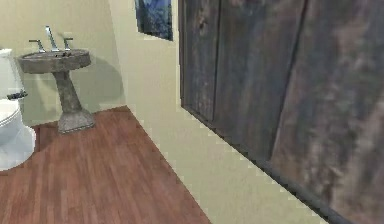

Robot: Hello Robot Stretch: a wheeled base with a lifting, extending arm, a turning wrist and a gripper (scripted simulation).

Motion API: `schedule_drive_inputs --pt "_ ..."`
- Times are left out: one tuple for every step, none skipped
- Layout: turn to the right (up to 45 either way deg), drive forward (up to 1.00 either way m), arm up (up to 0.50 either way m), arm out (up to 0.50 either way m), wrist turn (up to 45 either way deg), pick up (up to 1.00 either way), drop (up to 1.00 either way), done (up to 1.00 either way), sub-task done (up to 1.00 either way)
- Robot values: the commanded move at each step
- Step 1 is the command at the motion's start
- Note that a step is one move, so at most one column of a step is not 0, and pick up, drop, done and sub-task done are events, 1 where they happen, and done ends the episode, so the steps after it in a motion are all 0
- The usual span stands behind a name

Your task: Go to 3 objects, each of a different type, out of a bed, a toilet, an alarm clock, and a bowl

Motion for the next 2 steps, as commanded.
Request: schedule_drive_inputs --pt "-33.0 0.00 0.00 0.00 0.0 0.00 0.00 0.00 0.00" --pt "0.0 1.00 0.00 0.00 0.0 0.00 0.00 0.00 0.00"
